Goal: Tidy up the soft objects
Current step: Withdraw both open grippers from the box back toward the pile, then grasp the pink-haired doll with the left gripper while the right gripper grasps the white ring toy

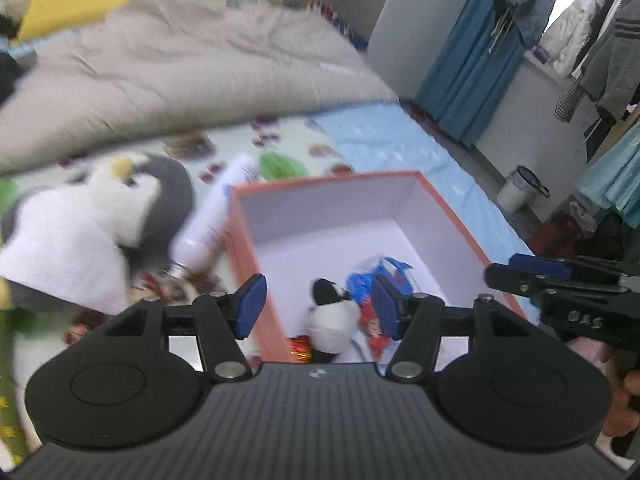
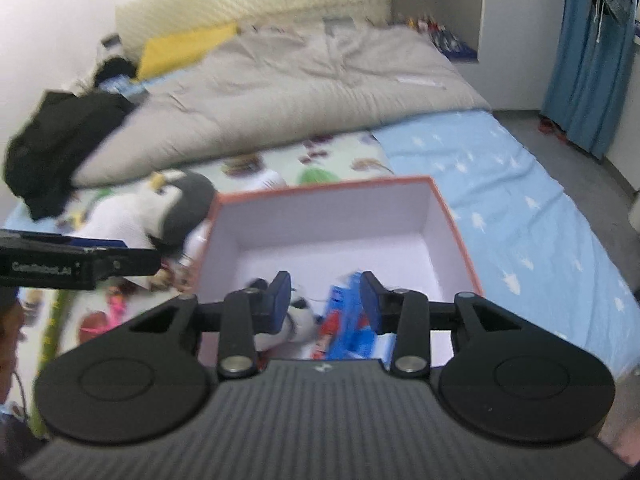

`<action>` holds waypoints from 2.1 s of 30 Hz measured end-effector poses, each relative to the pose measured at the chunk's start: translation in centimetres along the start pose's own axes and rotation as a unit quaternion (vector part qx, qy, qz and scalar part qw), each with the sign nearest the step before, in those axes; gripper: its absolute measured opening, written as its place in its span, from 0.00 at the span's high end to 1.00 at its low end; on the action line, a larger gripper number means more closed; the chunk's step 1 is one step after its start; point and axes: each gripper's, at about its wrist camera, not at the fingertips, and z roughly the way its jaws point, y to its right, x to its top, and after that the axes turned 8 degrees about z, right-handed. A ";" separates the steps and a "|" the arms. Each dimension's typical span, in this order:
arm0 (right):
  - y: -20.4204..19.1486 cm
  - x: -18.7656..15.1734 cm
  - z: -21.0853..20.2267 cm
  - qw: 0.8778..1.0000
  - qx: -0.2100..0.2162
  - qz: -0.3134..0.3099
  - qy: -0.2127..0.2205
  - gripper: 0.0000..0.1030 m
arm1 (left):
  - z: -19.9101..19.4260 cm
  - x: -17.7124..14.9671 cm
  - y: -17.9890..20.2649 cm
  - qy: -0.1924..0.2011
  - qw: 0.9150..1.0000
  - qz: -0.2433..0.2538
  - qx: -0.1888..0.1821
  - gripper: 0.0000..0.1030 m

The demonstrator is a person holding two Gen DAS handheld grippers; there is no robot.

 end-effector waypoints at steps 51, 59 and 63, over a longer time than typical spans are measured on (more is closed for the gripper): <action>-16.8 -22.5 0.1 0.994 0.091 -0.059 0.028 0.60 | -9.9 -25.7 -12.7 0.020 0.987 -0.091 0.128 0.38; -18.6 -21.3 3.6 0.992 0.092 -0.082 0.025 0.60 | -7.4 -23.7 -16.2 0.013 0.983 -0.121 0.137 0.38; -19.4 -20.5 5.7 0.991 0.101 -0.082 0.018 0.52 | -5.9 -22.9 -18.1 0.007 0.982 -0.124 0.144 0.34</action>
